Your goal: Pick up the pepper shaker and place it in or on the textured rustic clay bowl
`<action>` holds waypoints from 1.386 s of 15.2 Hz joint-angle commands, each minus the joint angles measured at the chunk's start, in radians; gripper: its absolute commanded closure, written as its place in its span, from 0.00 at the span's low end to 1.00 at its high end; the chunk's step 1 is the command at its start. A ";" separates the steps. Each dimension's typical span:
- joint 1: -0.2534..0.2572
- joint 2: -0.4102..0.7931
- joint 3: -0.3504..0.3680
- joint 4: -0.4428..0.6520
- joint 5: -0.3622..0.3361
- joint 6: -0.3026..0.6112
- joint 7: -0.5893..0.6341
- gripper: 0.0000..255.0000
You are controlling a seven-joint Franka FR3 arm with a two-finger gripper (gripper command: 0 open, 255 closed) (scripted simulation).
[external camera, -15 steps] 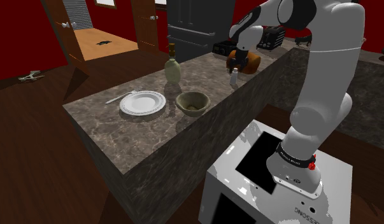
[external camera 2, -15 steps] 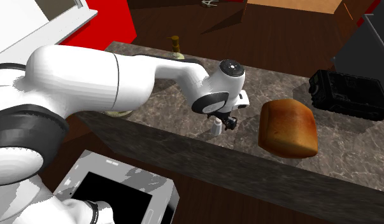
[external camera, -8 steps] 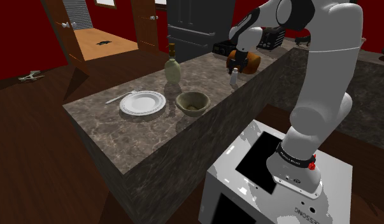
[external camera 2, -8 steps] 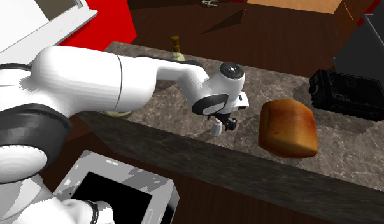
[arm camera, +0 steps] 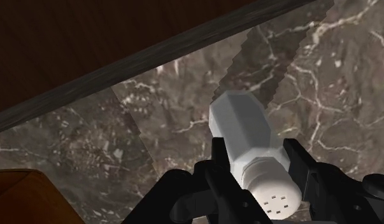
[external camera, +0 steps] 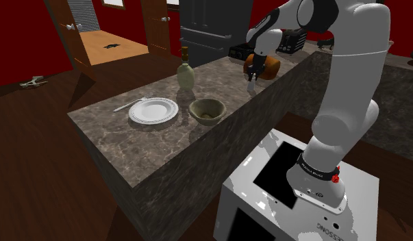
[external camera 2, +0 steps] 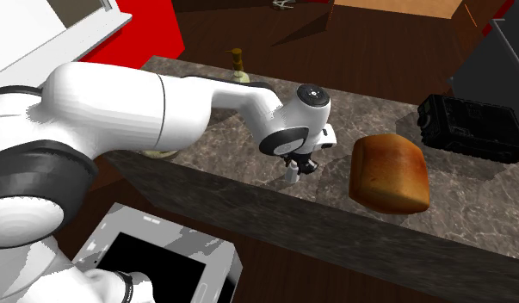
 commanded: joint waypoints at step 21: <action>0.016 -0.100 -0.026 0.119 -0.073 -0.205 0.058 1.00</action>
